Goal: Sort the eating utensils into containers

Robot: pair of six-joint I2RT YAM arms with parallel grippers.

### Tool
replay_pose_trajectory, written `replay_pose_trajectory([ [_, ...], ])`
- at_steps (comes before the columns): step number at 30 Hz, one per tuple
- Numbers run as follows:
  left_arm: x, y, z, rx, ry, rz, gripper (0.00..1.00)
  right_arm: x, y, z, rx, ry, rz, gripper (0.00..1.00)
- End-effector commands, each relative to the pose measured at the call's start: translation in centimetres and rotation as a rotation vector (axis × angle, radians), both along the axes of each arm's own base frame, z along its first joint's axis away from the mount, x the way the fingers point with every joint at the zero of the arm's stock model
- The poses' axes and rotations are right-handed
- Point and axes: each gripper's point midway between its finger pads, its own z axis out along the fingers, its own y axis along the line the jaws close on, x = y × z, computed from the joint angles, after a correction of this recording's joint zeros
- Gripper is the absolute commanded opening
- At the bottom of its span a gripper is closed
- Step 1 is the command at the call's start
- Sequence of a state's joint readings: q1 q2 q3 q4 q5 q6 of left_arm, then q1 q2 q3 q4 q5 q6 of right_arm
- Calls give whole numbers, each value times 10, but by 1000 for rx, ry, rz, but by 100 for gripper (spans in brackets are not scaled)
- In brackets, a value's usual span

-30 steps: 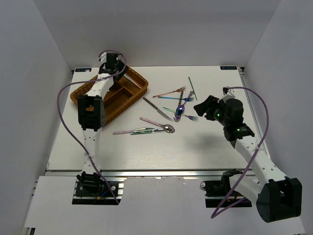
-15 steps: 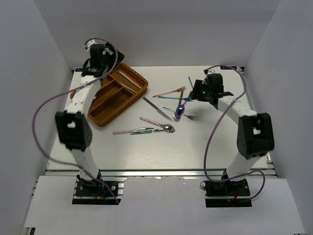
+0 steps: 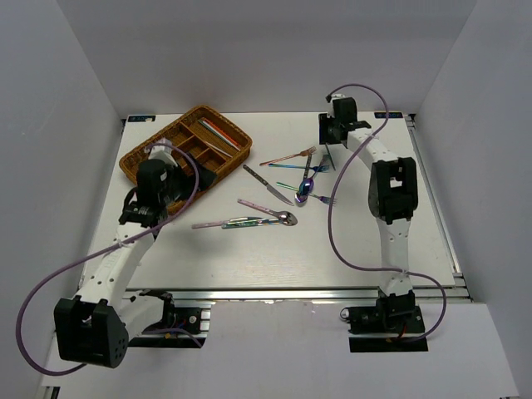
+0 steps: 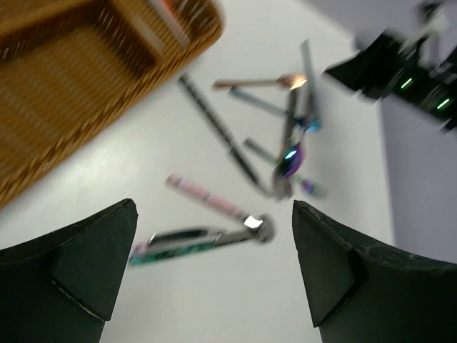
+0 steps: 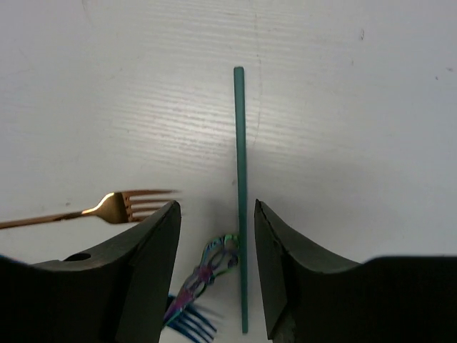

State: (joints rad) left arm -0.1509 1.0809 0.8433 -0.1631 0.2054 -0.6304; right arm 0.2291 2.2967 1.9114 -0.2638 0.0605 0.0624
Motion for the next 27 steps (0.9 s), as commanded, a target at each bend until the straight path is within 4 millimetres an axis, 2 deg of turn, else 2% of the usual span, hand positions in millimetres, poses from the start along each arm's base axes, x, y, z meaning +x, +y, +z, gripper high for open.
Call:
replay_pose_trajectory([
  [1, -26, 6, -9, 105, -19, -54, 98, 15, -6, 1, -54, 0, 21, 51],
  [2, -29, 8, -14, 121, -10, -54, 98, 17, -5, -2, -55, 6, 21, 50],
  [3, -34, 11, -25, 145, 14, -56, 98, 19, -6, -14, -58, 26, 19, 49],
  [5, -37, 12, -30, 159, 19, -57, 98, 25, -5, -13, -59, 18, 18, 45],
  [6, -39, 13, -37, 160, 31, -59, 98, 25, -7, -24, -88, 35, 39, 44],
  [10, -39, 7, -36, 147, 32, -94, 98, 27, -13, -37, -118, 50, 23, 43],
  [13, -40, 4, -35, 141, 28, -110, 98, 24, -17, -49, -108, 85, 21, 39],
  [16, -41, 4, -37, 141, 34, -112, 98, 23, -21, -51, -100, 104, 12, 26],
  [17, -42, 4, -38, 142, 37, -112, 98, 22, -23, -51, -98, 114, 6, 19],
  [20, -42, 4, -39, 140, 39, -113, 98, 19, -39, -54, -88, 145, -43, 8],
  [22, -42, 2, -39, 135, 40, -115, 98, 16, -56, -55, -98, 160, -88, 6],
  [23, -41, 2, -39, 132, 39, -116, 98, 15, -73, -56, -111, 166, -133, 4],
  [24, -42, 1, -39, 130, 38, -120, 98, 15, -81, -48, -113, 155, -154, 3],
  [26, -42, 0, -41, 127, 46, -124, 98, 10, -106, -50, -104, 172, -216, 0],
  [27, -42, -1, -41, 121, 47, -126, 98, 10, -111, -34, -87, 150, -226, 0],
])
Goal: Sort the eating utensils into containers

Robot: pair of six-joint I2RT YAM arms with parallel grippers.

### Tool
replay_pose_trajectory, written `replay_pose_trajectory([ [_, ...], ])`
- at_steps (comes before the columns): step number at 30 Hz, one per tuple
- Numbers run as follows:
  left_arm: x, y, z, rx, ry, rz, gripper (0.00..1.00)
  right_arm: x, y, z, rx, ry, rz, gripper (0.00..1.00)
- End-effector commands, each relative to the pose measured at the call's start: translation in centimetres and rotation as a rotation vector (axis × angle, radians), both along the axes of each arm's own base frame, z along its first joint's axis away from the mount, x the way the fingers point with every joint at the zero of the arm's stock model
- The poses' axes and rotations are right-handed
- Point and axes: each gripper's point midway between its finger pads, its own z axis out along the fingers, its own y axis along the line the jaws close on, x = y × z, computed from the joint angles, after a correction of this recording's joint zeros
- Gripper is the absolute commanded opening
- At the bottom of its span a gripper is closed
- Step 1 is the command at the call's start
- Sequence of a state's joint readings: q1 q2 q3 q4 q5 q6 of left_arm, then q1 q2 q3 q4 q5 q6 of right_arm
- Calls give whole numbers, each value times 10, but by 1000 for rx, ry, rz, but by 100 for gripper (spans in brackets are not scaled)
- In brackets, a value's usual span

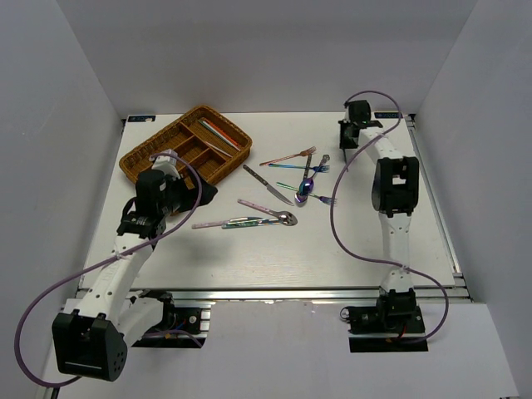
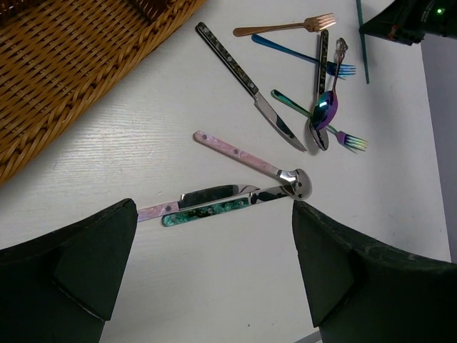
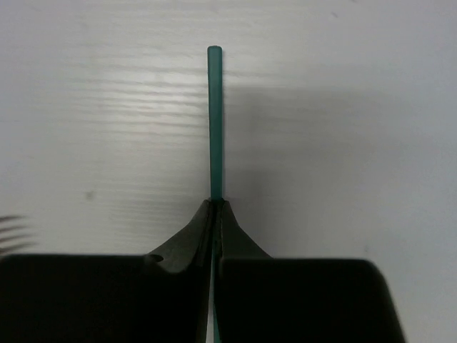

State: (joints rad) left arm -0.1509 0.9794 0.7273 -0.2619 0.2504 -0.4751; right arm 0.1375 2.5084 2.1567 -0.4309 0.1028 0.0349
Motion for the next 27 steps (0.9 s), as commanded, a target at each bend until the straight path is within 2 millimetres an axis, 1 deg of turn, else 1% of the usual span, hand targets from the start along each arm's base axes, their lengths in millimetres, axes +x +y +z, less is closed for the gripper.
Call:
replay_pose_trajectory([
  [1, -1, -5, 3, -16, -11, -26, 98, -21, -52, 15, 6, 43, -119, 0],
  [2, 0, -6, 5, -24, -21, -28, 98, -25, -57, 20, 28, 39, -129, 0],
  [3, 1, -10, 9, -49, -24, -33, 98, -24, -56, 52, 57, -22, -130, 0],
  [4, 2, -12, 13, -67, -32, -38, 98, -39, -50, 46, 89, 7, -112, 0],
  [5, 7, -16, 22, -95, -62, -45, 98, -47, -43, 54, 122, 0, -100, 0],
  [6, 9, -22, 30, -146, -71, -49, 98, -53, -35, 92, 186, -61, -98, 0],
  [7, 7, -31, 39, -199, -85, -92, 98, -81, -26, 74, 240, 1, -90, 0],
  [8, 14, -40, 63, -294, -152, -105, 98, -93, -19, 108, 281, -65, -88, 0],
  [9, 14, -46, 75, -351, -186, -127, 98, -102, -12, 115, 313, -91, -85, 0],
  [10, 10, -54, 76, -418, -189, -165, 98, -116, -2, 119, 357, -89, -87, 0],
  [11, 9, -62, 110, -534, -290, -198, 98, -147, 12, 119, 383, -76, -68, 0],
  [12, 9, -67, 116, -580, -314, -219, 98, -161, 23, 122, 415, -83, -39, 0],
  [13, 2, -78, 135, -629, -393, -275, 98, -171, 46, 137, 502, -120, 37, 0],
  [14, 0, -85, 139, -671, -388, -292, 98, -202, 70, 138, 569, -103, 110, 0],
  [15, 3, -95, 135, -681, -375, -311, 98, -218, 87, 143, 644, -97, 182, 0],
  [16, 2, -103, 137, -685, -376, -330, 98, -236, 120, 173, 786, -154, 387, 0],
  [17, -4, -118, 141, -683, -388, -367, 98, -261, 141, 195, 897, -145, 457, 0],
  [18, -3, -125, 137, -674, -378, -371, 98, -282, 150, 188, 952, -108, 494, 0],
  [19, -6, -136, 132, -668, -359, -385, 98, -296, 160, 199, 994, -114, 548, 0],
  [20, -1, -137, 126, -649, -351, -353, 98, -313, 176, 219, 1021, -143, 620, 0],
  [21, -1, -140, 121, -639, -337, -344, 98, -321, 181, 225, 1020, -156, 644, 0],
  [22, -1, -145, 115, -632, -319, -344, 98, -324, 185, 232, 1015, -181, 642, 0],
  [23, 1, -145, 108, -618, -302, -325, 98, -338, 194, 245, 1022, -202, 682, 0],
  [24, 0, -146, 105, -612, -293, -320, 98, -342, 198, 251, 1026, -210, 692, 0],
  [25, -1, -148, 100, -605, -278, -315, 98, -346, 201, 255, 1031, -210, 700, 0],
  [27, -3, -148, 97, -604, -279, -308, 98, -358, 214, 261, 1051, -194, 738, 0],
])
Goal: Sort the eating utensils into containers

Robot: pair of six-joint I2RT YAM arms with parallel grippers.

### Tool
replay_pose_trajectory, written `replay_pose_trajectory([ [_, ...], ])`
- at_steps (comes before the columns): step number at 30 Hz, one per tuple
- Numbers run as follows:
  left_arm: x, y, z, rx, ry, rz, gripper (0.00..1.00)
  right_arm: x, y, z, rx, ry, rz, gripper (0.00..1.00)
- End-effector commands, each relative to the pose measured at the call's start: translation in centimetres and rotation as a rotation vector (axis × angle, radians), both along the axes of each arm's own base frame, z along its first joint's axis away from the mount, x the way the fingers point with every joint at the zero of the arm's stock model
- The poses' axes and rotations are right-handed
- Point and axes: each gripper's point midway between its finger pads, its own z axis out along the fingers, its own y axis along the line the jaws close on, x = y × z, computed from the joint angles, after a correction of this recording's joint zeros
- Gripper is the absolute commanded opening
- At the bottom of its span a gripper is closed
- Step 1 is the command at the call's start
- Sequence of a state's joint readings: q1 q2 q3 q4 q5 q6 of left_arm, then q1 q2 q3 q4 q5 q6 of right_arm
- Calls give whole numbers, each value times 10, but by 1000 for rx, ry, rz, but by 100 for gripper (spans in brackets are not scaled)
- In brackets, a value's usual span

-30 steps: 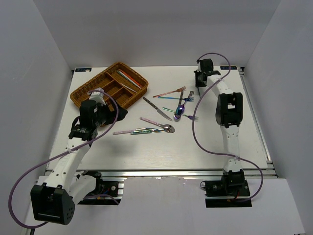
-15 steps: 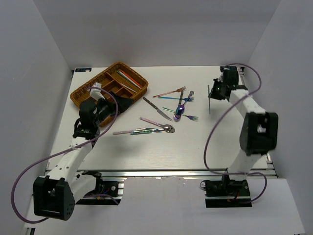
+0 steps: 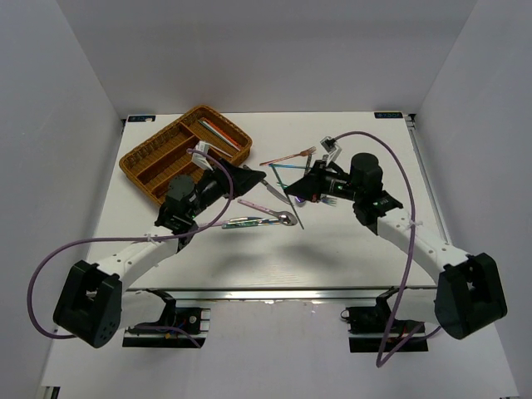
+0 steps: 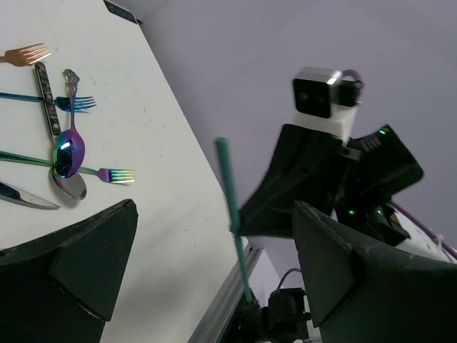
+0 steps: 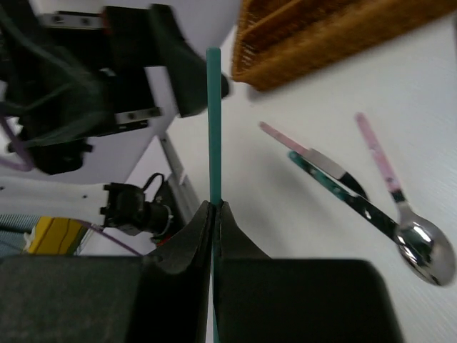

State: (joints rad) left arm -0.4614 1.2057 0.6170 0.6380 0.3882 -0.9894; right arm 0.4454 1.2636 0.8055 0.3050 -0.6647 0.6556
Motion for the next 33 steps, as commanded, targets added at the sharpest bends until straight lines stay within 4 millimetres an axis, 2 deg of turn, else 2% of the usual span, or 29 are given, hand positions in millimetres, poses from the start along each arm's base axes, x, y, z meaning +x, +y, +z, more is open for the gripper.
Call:
replay_pose_trajectory([
  [1, 1, 2, 13, -14, -43, 42, 98, -20, 23, 54, 114, -113, 85, 0],
  [4, 0, 0, 11, 0, -33, 40, 94, -26, 40, 56, 108, -107, 113, 0],
  [6, 0, 0, 15, -2, -41, 36, 86, -29, 47, 56, 104, -101, 127, 0],
  [8, -2, -1, 19, -9, -50, 26, 83, -32, 56, 58, 103, -98, 144, 0],
  [10, -2, -2, 22, -13, -58, 22, 70, -35, 63, 59, 100, -102, 154, 0],
  [11, -2, -2, 22, -10, -62, 19, 61, -36, 66, 62, 102, -109, 159, 0],
  [12, -1, -3, 20, -5, -55, 18, 36, -37, 68, 63, 103, -112, 163, 0],
  [15, 2, -7, 17, 10, -47, 5, 0, -35, 73, 60, 99, -108, 165, 0],
  [16, 5, -8, 10, 25, -24, 1, 0, -32, 73, 59, 97, -107, 148, 4],
  [17, 8, -8, 13, 34, -32, 15, 0, -26, 71, 55, 85, -104, 112, 14],
  [18, 13, -7, 11, 50, -26, 35, 0, -20, 67, 45, 63, -95, 74, 31],
  [19, 19, -3, -7, 109, 43, 70, 0, -1, 56, 38, 38, -93, -30, 51],
  [20, 45, 13, 1, 161, 30, 219, 0, 9, 44, 24, -8, -55, -92, 53],
  [21, 72, 39, -11, 263, 108, 397, 0, 27, 20, 8, -49, -9, -212, 56],
  [22, 71, 49, -29, 312, 172, 410, 0, 33, 8, 0, -62, -2, -261, 56],
  [23, 90, 64, -45, 363, 228, 489, 0, 38, -6, -7, -74, 15, -317, 57],
  [24, 111, 78, -25, 352, 213, 558, 0, 40, -17, -14, -78, 34, -357, 58],
  [25, 132, 106, -28, 364, 241, 629, 0, 40, -35, -23, -85, 40, -408, 60],
  [26, 155, 117, -48, 393, 286, 660, 0, 40, -42, -23, -85, 33, -425, 61],
  [27, 178, 129, -26, 372, 257, 706, 0, 38, -48, -29, -110, 31, -427, 61],
  [28, 194, 152, -32, 392, 285, 762, 0, 36, -54, -28, -120, 20, -438, 61],
  [29, 214, 159, -54, 438, 311, 781, 0, 34, -57, -28, -135, 11, -438, 61],
  [30, 236, 166, -31, 412, 266, 820, 0, 31, -60, -34, -163, 22, -438, 61],
  [32, 268, 182, -30, 426, 251, 852, 0, 26, -65, -36, -178, 0, -434, 61],
  [33, 289, 191, -62, 461, 305, 863, 0, 23, -65, -39, -185, 1, -424, 62],
])
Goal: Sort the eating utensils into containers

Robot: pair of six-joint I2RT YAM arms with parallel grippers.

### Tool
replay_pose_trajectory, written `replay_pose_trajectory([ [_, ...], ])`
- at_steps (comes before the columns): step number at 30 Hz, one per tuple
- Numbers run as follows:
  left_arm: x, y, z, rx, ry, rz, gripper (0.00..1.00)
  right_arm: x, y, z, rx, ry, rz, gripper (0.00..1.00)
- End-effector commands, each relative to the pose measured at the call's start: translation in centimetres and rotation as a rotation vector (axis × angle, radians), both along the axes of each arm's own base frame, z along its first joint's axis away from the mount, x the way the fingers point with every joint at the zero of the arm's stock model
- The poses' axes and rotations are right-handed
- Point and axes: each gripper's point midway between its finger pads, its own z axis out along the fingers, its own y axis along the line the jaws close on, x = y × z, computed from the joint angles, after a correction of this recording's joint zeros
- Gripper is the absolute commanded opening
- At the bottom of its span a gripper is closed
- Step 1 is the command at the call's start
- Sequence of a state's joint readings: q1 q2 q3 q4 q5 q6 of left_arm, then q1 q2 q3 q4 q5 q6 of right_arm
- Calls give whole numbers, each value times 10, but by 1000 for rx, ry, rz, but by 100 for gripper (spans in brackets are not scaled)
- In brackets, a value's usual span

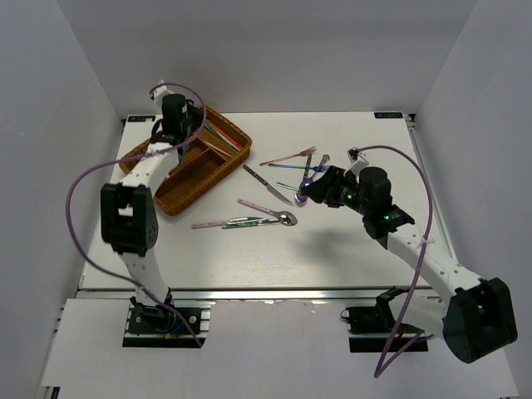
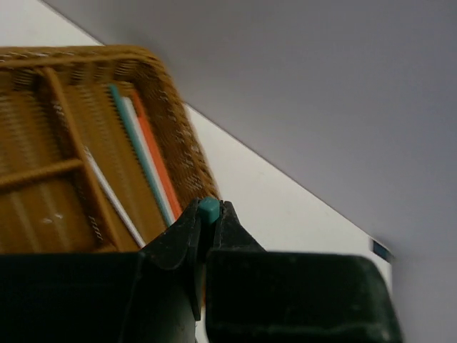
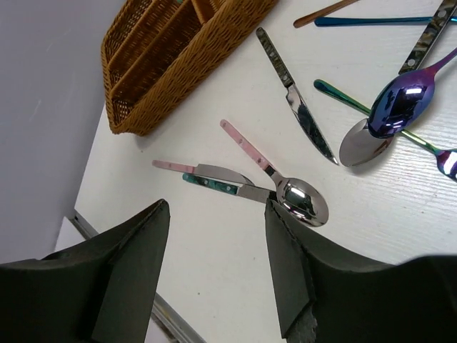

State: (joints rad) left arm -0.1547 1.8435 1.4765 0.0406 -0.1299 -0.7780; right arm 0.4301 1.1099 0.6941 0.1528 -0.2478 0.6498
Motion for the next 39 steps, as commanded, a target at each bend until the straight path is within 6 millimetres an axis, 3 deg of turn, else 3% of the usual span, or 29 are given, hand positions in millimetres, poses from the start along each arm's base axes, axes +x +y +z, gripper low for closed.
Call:
replay_pose_trajectory([
  [1, 46, 26, 3, 75, 25, 65, 0, -7, -10, -1, -53, -50, 1, 62],
  [3, 79, 34, 0, 76, 20, 80, 8, -13, -13, -7, -69, -46, 4, 62],
  [6, 100, 38, -9, 56, 30, 79, 21, -18, -16, -12, -88, -43, 13, 62],
  [9, 114, 36, -30, 23, 39, 68, 44, -17, -18, -10, -102, -63, 8, 62],
  [10, 116, 35, -39, -6, 49, 69, 61, -15, -19, -9, -108, -68, 5, 62],
  [13, 112, 29, -48, -48, 73, 43, 81, -8, -22, -12, -155, -69, -3, 62],
  [14, 110, 29, -47, -52, 73, 41, 98, -6, -23, -12, -165, -68, -9, 62],
  [16, 104, 30, -38, -48, 77, 42, 98, -1, -23, -15, -182, -57, -13, 62],
  [17, 99, 33, -18, -34, 54, 50, 98, 1, -22, -17, -188, -53, -13, 62],
  [19, 86, 39, -3, 10, 61, 59, 98, 5, -22, -22, -207, -53, -8, 63],
  [20, 72, 42, 25, 23, 31, 64, 98, 7, -22, -24, -221, -53, -7, 63],
  [22, 50, 52, 50, 65, 15, 93, 98, 15, -25, -33, -280, -46, -6, 63],
  [23, 25, 55, 99, 69, -60, 98, 98, 19, -26, -36, -302, -43, -7, 63],
  [24, 7, 57, 90, 81, -33, 94, 98, 26, -29, -46, -342, -23, -23, 62],
  [26, -27, 57, 110, 93, -64, 74, 98, 35, -36, -53, -406, 7, -53, 62],
  [27, -64, 54, 121, 84, -91, 48, 98, 40, -41, -62, -444, 32, -78, 60],
  [28, -83, 51, 125, 72, -108, 32, 98, 43, -41, -65, -465, 30, -68, 60],
  [29, -101, 49, 125, 62, -119, 16, 98, 50, -42, -63, -481, 26, -84, 59],
  [30, -136, 50, 118, 43, -124, 12, 98, 55, -44, -71, -503, 54, -93, 59],
  [33, -181, 47, 96, 31, -127, -18, 98, 63, -37, -78, -506, 108, -88, 58],
  [34, -203, 42, 78, 44, -119, -62, 98, 67, -37, -80, -506, 118, -104, 58],
  [37, -234, 23, 56, 127, -142, -230, 98, 84, -43, -87, -513, 186, -220, 57],
  [39, -253, 25, 4, 172, -6, -263, 98, 97, -49, -92, -488, 217, -329, 58],
])
